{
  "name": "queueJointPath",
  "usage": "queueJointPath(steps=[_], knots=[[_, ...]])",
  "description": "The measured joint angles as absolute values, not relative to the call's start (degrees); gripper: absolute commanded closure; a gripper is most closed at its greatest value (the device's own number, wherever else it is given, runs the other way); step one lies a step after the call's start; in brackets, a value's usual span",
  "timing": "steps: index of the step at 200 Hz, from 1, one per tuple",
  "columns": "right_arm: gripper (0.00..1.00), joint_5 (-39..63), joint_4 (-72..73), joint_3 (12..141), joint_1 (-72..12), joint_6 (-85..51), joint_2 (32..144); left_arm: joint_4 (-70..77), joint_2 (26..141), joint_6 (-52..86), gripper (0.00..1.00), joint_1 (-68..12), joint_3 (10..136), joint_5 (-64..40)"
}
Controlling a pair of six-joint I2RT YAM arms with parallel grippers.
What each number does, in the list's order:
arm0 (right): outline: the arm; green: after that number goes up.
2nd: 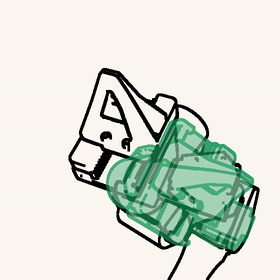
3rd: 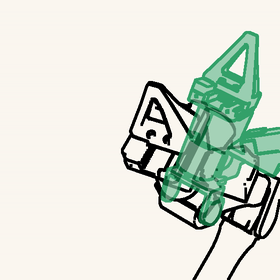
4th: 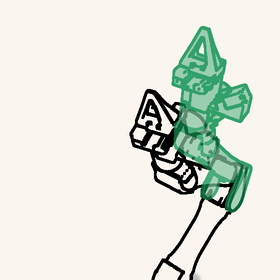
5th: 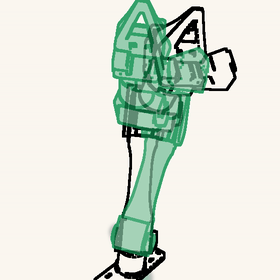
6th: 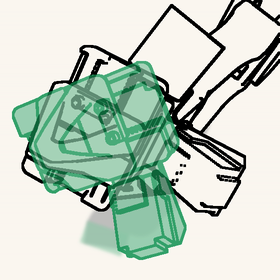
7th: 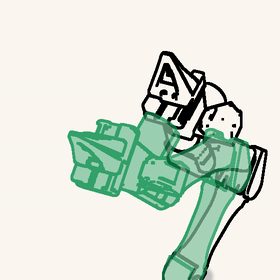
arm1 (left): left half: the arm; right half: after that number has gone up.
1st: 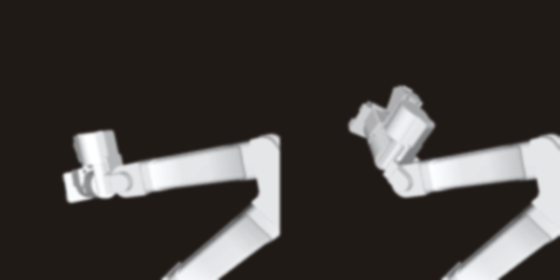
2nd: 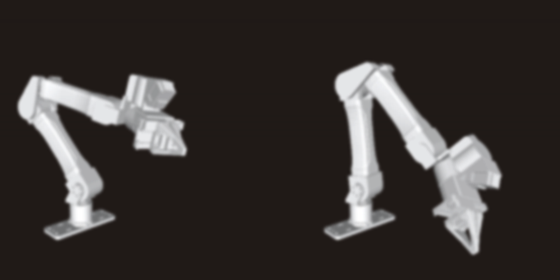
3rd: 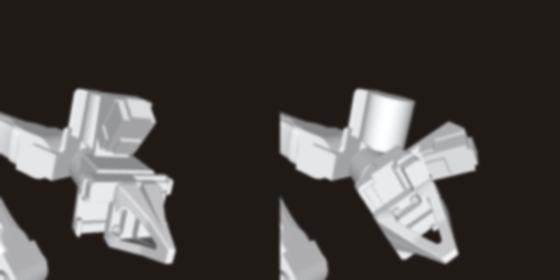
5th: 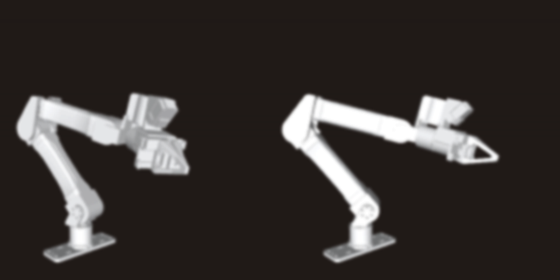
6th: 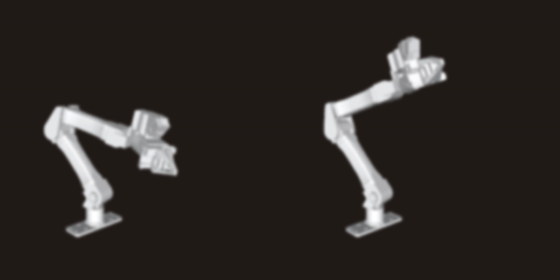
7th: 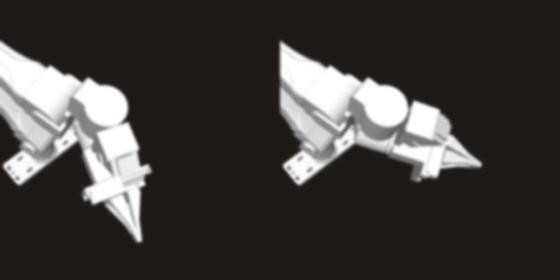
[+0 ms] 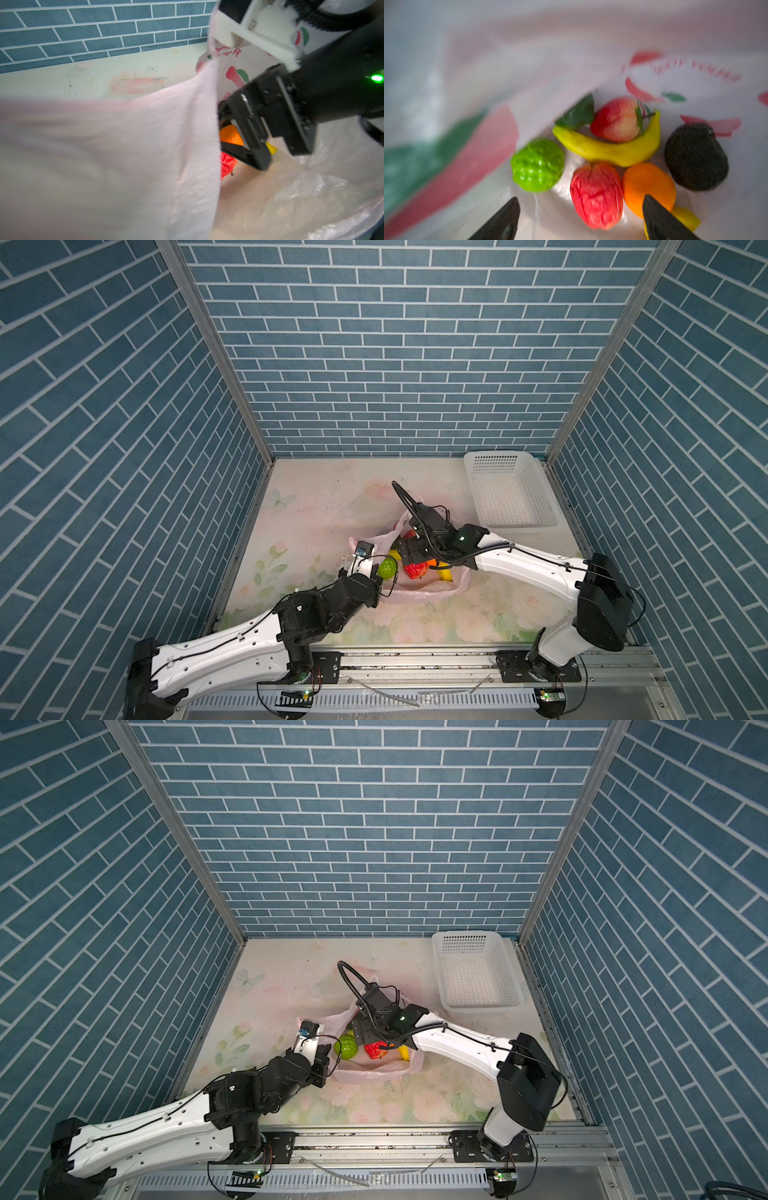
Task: Untie the knot of the plastic bag and take out the fruit
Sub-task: Open the plastic bag at the center of the table.
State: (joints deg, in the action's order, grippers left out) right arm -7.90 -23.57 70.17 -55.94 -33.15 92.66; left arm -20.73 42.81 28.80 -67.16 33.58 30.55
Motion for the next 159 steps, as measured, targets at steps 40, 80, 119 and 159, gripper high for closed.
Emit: queueJointPath(steps=[40, 80, 119, 159], knots=[[0.08, -7.05, -12.53, 72.03, -50.09, -30.98, 98.63, -18.44, 43.77, 29.89, 1.0, -67.99, 31.53, 29.39], [0.08, -5.06, -16.78, 74.04, -49.36, -29.54, 99.33, -16.51, 44.49, 30.0, 1.0, -68.23, 31.35, 28.88], [0.08, -5.1, -29.32, 73.06, -54.65, -30.26, 89.78, -13.82, 44.42, 30.02, 1.0, -68.29, 30.28, 28.86], [0.08, -7.35, -35.44, 65.49, -59.2, -32.73, 77.78, -11.16, 44.99, 29.95, 1.0, -68.51, 30.06, 29.19]])
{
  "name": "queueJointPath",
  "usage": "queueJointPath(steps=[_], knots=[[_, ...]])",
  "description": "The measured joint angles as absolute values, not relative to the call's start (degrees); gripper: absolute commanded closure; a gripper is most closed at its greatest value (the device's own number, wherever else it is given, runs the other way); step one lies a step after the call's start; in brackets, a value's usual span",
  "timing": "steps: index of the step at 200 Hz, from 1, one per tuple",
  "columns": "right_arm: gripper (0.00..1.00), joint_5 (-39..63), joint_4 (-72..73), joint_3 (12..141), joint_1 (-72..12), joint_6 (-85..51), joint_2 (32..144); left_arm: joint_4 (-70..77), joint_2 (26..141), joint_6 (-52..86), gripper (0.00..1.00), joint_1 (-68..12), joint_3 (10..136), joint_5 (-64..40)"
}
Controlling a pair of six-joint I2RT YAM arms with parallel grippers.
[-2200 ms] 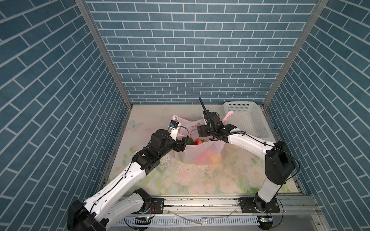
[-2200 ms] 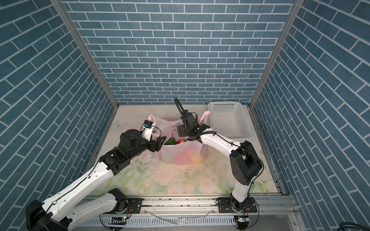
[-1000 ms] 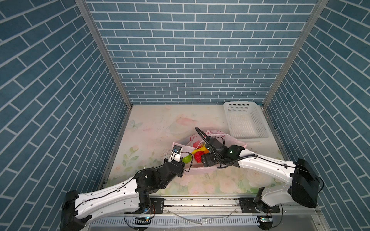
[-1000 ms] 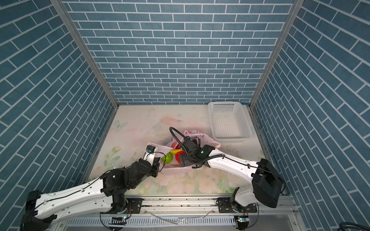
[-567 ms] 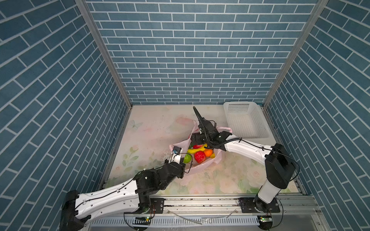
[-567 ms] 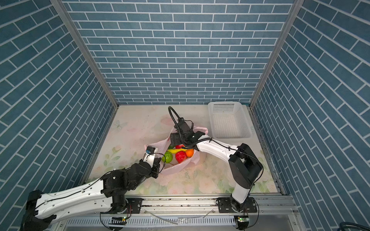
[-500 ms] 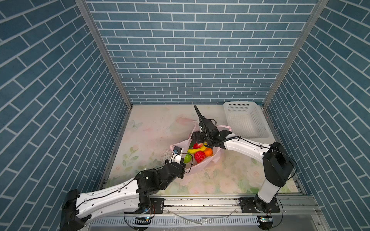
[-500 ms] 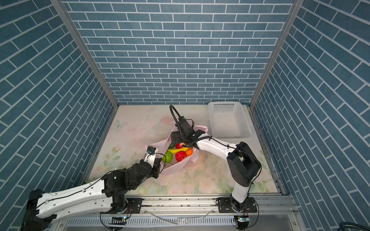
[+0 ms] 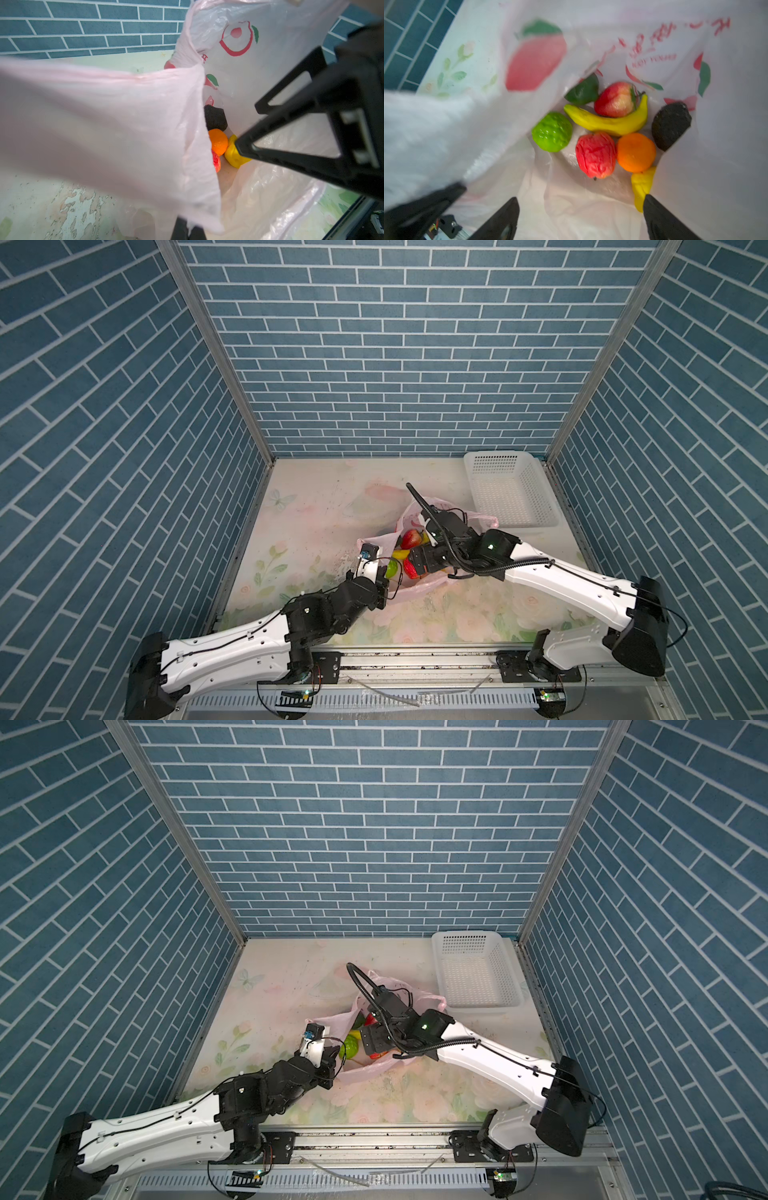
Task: Untie the knot of the plastic bag and take out the fruit
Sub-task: Open the plastic bag at the center of the table.
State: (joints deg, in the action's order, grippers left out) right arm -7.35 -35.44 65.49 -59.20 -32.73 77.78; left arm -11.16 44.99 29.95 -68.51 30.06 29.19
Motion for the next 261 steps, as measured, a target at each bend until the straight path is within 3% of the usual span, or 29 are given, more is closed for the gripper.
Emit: queueJointPath(steps=[100, 132, 192, 261], knots=[[0.08, -14.57, -45.23, 44.58, -65.04, -37.85, 70.48, -12.49, 46.46, 31.73, 1.0, -79.13, 30.24, 36.42], [0.08, -13.47, -47.07, 46.15, -66.17, -38.81, 70.15, -16.64, 44.66, 33.23, 1.0, -79.66, 30.65, 37.95], [0.09, -10.46, -42.44, 61.43, -66.61, -38.59, 77.14, -20.34, 44.16, 34.06, 1.0, -79.83, 31.03, 38.44], [0.11, -7.77, -31.35, 61.67, -67.59, -39.24, 88.23, -22.09, 41.52, 35.11, 1.0, -79.9, 31.0, 40.16]])
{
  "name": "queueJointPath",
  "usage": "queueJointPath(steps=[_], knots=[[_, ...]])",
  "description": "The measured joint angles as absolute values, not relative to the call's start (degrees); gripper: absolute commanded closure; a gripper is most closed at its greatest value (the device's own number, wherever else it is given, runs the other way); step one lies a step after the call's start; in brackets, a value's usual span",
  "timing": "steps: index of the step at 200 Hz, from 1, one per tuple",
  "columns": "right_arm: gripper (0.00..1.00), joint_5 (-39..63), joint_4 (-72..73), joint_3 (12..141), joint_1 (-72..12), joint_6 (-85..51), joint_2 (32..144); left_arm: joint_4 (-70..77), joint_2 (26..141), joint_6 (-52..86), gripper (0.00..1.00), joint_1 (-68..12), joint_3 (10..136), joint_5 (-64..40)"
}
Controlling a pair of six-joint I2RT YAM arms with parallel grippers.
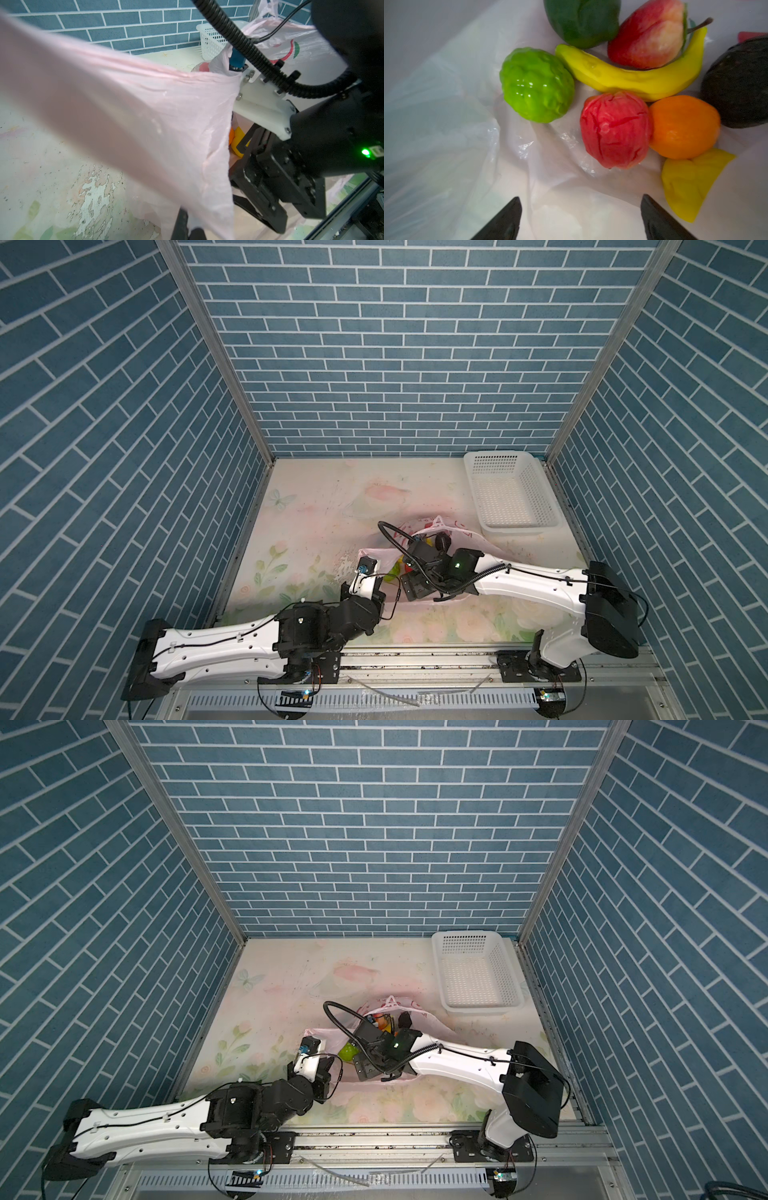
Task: Untie the knot of the plastic bag and take out the fruit
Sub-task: Open the plastic bag at the center of the table, then pick up the fruit from the plastic bag.
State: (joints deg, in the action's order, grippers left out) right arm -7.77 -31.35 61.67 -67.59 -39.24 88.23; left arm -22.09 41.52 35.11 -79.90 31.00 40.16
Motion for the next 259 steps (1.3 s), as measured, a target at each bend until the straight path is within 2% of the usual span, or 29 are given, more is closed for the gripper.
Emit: queueJointPath(steps=[69, 115, 141, 207, 259], knots=[[0.09, 1.69, -27.7, 57.56, -72.75, -45.25, 89.01, -24.23, 42.09, 37.98, 1.0, -79.92, 30.89, 41.54], [0.09, 1.93, -28.49, 57.52, -72.71, -46.65, 88.77, -23.94, 41.47, 37.63, 1.0, -79.92, 30.17, 42.39], [0.12, 1.83, -28.49, 56.29, -70.94, -48.01, 86.04, -21.12, 41.5, 35.42, 1.0, -79.92, 30.06, 42.26], [0.18, -3.64, -26.02, 55.53, -58.65, -53.95, 83.09, -13.47, 44.45, 31.18, 1.0, -79.92, 28.97, 37.47], [0.22, -5.3, -17.02, 55.53, -57.41, -57.04, 89.58, -11.64, 44.47, 31.03, 1.0, -79.92, 26.94, 34.83]])
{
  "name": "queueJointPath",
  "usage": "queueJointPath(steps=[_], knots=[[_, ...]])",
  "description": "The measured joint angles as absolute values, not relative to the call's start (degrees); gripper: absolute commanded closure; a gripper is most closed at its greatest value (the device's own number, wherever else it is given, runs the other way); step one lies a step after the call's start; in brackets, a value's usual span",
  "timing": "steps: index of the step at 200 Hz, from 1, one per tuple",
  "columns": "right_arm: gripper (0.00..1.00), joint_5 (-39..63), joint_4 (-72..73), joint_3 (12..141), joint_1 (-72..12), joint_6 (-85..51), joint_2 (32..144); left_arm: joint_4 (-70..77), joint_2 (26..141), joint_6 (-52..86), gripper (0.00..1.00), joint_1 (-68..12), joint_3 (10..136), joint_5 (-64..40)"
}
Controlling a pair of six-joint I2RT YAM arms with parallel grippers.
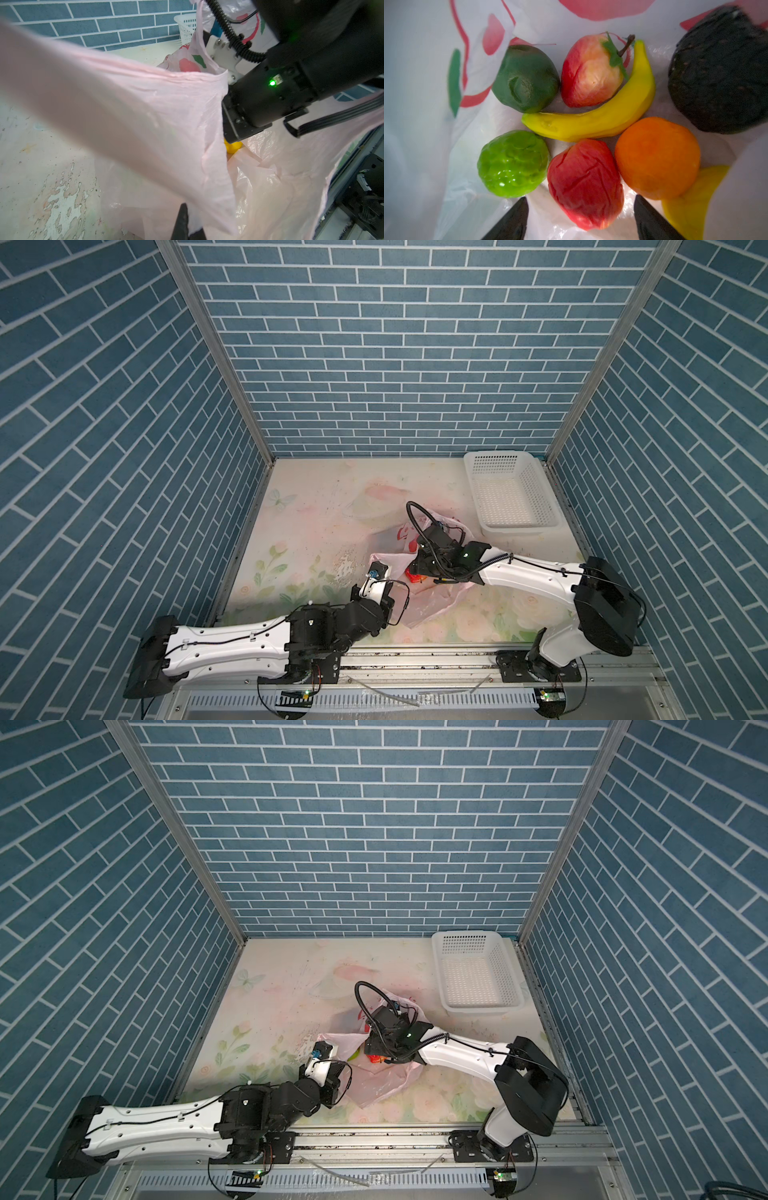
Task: Untie the knot of the plastic bag and take out the fruit
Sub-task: Pick up the fruit from the plastic bag.
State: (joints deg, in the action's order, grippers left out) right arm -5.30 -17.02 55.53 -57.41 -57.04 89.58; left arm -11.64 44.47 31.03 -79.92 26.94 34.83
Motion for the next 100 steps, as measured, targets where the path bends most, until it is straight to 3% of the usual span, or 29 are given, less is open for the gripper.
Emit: queueJointPath(steps=[100], knots=[[0.24, -8.32, -13.39, 55.55, -57.47, -57.06, 97.1, -10.76, 41.17, 31.0, 1.0, -79.92, 26.0, 39.7]])
